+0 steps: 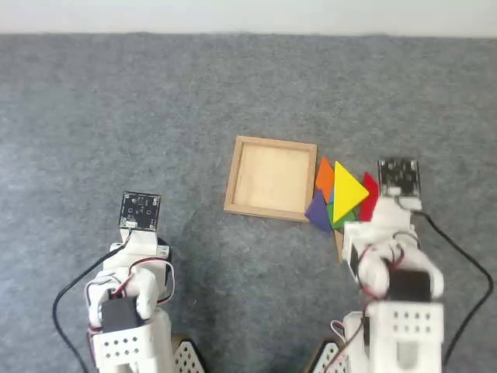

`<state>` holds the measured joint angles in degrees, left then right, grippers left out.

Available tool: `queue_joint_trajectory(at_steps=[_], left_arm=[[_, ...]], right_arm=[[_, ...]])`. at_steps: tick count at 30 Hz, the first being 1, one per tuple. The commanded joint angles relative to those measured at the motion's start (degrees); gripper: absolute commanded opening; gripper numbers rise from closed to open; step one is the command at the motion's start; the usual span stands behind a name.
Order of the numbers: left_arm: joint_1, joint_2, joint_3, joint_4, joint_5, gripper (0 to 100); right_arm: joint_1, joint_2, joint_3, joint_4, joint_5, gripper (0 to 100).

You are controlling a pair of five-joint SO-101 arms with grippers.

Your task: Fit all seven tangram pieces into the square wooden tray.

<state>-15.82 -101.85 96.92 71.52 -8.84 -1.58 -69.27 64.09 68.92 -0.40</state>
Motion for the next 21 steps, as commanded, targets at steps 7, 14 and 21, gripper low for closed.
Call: queue_joint_trajectory(at_steps=[7, 14, 21], left_arm=[[-0.18, -0.7, -0.4, 0.0, 0.26, 9], [-0.18, -0.7, -0.4, 0.0, 0.26, 9], [0.09, -0.7, -0.4, 0.0, 0.26, 9]], right_arm=[[-3.3, 23.34, -9.14, -12.79, -6.33, 28.8], [-7.43, 36.35, -18.46, -15.08, -9.58, 28.7], [6.9, 48.13, -27.08, -14.11, 16.7, 28.5]])
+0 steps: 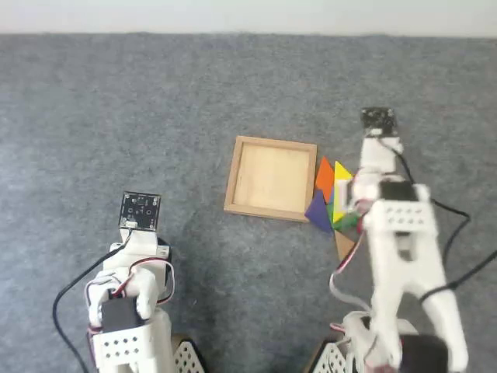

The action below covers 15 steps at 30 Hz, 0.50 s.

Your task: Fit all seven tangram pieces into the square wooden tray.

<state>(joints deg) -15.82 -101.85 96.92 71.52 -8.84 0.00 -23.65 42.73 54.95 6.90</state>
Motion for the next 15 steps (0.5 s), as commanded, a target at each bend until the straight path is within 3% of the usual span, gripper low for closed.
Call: queue_joint_trajectory(at_steps=[1, 5, 15], left_arm=[[0.09, -0.7, -0.4, 0.0, 0.26, 9], [-0.26, -0.7, -0.4, 0.0, 0.26, 9], [-0.26, -0.7, -0.4, 0.0, 0.18, 9]], right_arm=[[6.29, 4.0, -6.15, -0.22, 8.88, 28.5], [7.78, 10.33, -5.27, -5.05, 11.08, 28.5], [2.95, 23.69, -5.27, -12.88, 17.41, 28.5]])
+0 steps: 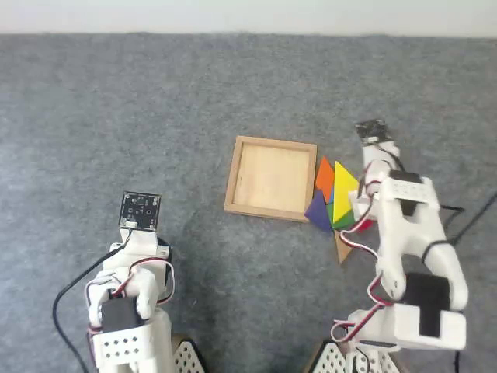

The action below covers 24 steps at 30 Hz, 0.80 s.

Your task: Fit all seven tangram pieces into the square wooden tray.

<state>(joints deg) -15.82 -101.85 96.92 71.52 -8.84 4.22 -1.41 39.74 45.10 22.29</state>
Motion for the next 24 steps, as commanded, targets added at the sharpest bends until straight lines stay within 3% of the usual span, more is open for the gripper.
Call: queue_joint_trajectory(at_steps=[1, 12, 24], left_arm=[[-0.26, -0.7, -0.4, 0.0, 0.18, 9], [-0.26, -0.7, -0.4, 0.0, 0.18, 9], [-0.26, -0.7, -0.4, 0.0, 0.18, 9]], right_arm=[[-1.27, 2.33, -2.29, -4.18, 2.29, 28.5], [1.8, 3.47, -2.9, -4.35, 3.34, 28.5], [7.43, 8.84, -11.34, 7.08, 2.64, 28.5]])
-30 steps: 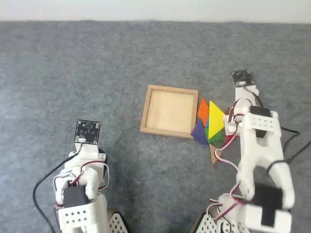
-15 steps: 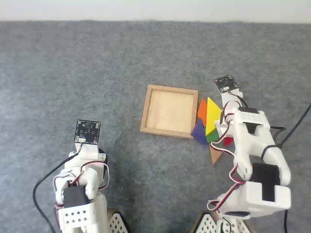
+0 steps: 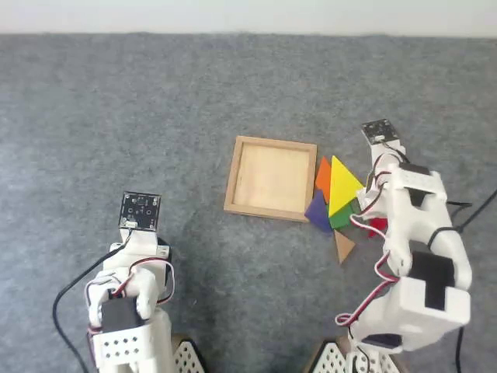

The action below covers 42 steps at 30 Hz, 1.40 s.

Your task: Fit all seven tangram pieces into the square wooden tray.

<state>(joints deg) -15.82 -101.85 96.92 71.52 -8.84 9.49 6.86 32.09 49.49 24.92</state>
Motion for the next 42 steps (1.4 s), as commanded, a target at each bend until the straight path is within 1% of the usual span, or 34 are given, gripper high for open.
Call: queue_joint_trajectory(at_steps=[1, 5, 12, 15, 25, 30, 35, 42], left_arm=[[-0.26, -0.7, -0.4, 0.0, 0.18, 9], [-0.26, -0.7, -0.4, 0.0, 0.18, 9], [-0.26, -0.7, -0.4, 0.0, 0.18, 9], [-0.26, -0.7, -0.4, 0.0, 0.18, 9], [-0.26, -0.7, -0.4, 0.0, 0.18, 9], [-0.26, -0.7, -0.4, 0.0, 0.18, 9], [-0.26, -0.7, -0.4, 0.0, 0.18, 9], [-0.26, -0.7, -0.4, 0.0, 0.18, 9]], right_arm=[[2.24, 0.92, -4.48, 3.65, -0.7, 28.5], [2.33, 0.48, -6.51, 6.29, -2.29, 28.8], [2.77, -4.35, -7.12, 10.59, -10.02, 28.8], [4.18, -4.35, -7.03, 10.33, -12.4, 28.8], [5.14, 0.66, -7.82, 10.33, -13.1, 28.8], [5.23, 0.31, -8.18, 10.51, -18.2, 28.9], [6.29, -3.82, -6.95, 10.51, -23.56, 28.9], [5.93, -5.85, -5.45, 10.42, -24.26, 28.6]])
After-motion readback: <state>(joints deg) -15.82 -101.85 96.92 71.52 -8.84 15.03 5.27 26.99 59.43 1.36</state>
